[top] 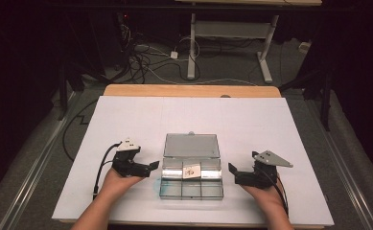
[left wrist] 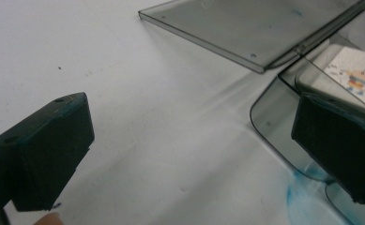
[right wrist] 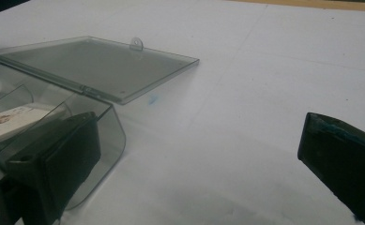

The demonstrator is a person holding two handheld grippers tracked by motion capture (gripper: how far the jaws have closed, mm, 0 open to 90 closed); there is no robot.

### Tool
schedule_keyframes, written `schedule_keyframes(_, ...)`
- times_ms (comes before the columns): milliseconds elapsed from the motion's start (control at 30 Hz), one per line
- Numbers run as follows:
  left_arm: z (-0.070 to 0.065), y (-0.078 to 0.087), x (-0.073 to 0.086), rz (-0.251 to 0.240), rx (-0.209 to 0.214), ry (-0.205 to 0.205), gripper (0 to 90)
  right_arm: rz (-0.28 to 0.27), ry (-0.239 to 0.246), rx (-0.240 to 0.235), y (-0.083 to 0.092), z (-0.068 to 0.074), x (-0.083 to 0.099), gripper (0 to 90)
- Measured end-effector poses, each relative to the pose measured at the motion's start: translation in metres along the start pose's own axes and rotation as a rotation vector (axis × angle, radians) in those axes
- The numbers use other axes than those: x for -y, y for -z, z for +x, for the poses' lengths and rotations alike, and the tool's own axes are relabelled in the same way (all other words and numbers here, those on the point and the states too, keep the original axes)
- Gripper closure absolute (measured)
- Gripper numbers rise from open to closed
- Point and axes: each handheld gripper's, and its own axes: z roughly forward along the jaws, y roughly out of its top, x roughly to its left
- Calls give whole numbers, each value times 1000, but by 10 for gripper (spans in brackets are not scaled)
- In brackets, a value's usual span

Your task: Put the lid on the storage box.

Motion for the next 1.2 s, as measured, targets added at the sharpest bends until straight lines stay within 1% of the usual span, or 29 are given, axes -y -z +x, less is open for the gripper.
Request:
schedule_keyframes(100, 2, -5, -8, -3, -11, -8, 0, 7, 0, -5, -11, -2, -6, 0)
schedule_keyframes(200, 5, -8, -17, -23, 3, 12, 0, 5, -5, -19, -19, -4, -17, 0)
schedule_keyframes(267, 6, -11, -24, -29, 11, 7, 0, 5, -20, -25, -25, -6, -24, 0)
schedule_keyframes(333, 7, -13, -31, -22, 16, -5, 0, 3, -27, -28, -31, -6, -30, 0)
schedule_keyframes(400, 8, -14, -37, -32, 22, -1, 0, 1, -29, -35, -36, -5, -36, 0)
schedule_keyframes(433, 8, -15, -40, -36, 19, -2, 0, 4, -32, -39, -39, -4, -38, 0)
schedule_keyframes(533, 8, -22, -49, -14, 16, -11, 0, 12, -36, -46, -47, 0, -45, 0)
schedule_keyframes(600, 6, -27, -52, -6, 21, -11, 0, 25, -29, -45, -54, 3, -49, 0)
schedule_keyframes(700, 4, -35, -53, 7, 48, -1, 0, 48, -44, -60, -64, 7, -52, 1)
schedule_keyframes(800, 1, -41, -51, 33, 66, 16, 0, 97, -62, -69, -74, 12, -52, 1)
schedule_keyframes(900, -2, -45, -50, 45, 82, 16, 0, 136, -78, -88, -80, 16, -49, 5)
schedule_keyframes(933, -2, -46, -49, 45, 94, 18, 0, 146, -84, -98, -82, 17, -48, 11)
schedule_keyframes(1067, -3, -50, -47, 61, 94, 10, 0, 193, -109, -120, -86, 20, -44, 14)
schedule_keyframes(1200, -2, -51, -46, 56, 101, 19, 0, 210, -137, -150, -90, 20, -42, 53)
